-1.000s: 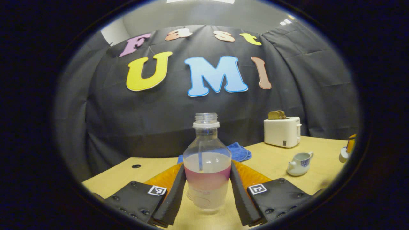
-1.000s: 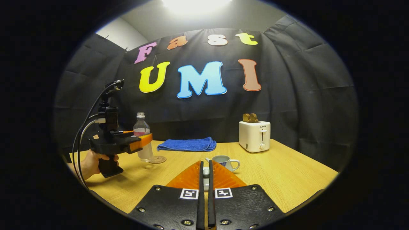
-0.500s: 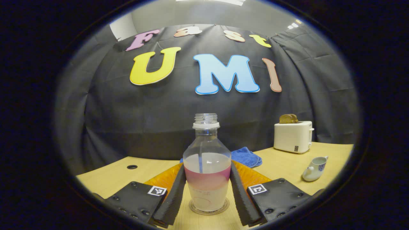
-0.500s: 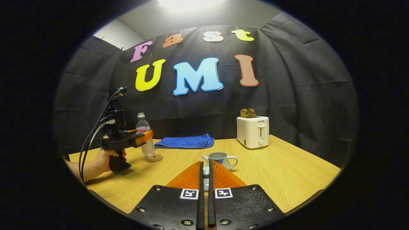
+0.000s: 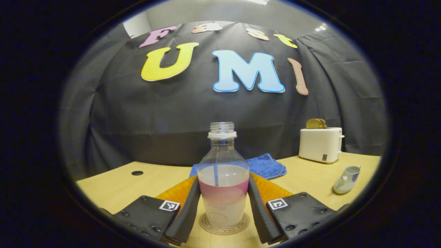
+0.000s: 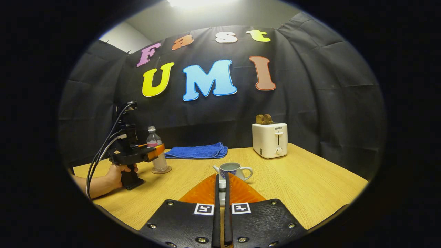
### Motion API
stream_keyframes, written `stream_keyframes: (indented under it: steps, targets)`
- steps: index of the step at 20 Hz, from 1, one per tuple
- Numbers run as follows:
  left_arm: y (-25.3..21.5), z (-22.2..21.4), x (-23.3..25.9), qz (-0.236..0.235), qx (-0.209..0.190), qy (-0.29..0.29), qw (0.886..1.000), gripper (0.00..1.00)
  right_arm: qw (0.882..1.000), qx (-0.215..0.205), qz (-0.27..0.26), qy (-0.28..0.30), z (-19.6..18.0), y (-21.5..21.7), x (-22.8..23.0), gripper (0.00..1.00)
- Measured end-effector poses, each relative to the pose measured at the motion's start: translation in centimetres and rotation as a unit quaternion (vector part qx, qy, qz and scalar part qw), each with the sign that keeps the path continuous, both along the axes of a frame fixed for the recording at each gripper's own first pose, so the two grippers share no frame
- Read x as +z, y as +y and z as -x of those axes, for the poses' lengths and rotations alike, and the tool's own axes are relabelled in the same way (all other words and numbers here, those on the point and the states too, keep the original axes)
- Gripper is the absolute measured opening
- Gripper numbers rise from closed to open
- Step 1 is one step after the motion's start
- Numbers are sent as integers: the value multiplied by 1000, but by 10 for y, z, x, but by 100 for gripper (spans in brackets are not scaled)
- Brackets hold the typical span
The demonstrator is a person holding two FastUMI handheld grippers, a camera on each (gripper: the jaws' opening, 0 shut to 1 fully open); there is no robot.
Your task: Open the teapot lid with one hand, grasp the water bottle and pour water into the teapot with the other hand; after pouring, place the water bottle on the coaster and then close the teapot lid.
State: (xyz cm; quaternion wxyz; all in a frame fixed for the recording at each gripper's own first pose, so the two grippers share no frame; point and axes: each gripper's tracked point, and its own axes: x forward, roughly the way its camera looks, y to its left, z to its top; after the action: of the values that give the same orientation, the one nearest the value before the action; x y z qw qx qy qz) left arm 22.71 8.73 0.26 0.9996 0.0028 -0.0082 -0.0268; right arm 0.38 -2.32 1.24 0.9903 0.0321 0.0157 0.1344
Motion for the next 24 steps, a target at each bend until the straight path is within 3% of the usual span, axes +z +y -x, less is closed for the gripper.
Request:
stream_keyframes:
  steps: [5, 11, 15, 24]
  targets:
    - [1, 3, 0, -7, 2, 5, 1000, 86, 1000, 0, 1, 1, 2, 0, 0, 5]
    - [0, 7, 0, -2, 3, 13, 1000, 100, 1000, -2, 1, 1, 4, -1, 0, 5]
    - [3, 17, 1, -7, 12, 15, 1000, 100, 1000, -1, 0, 1, 6, -1, 0, 4]
    - [-7, 92, 13, 24, 6, 12, 1000, 100, 999, -15, -1, -30, -10, -4, 25, 4]
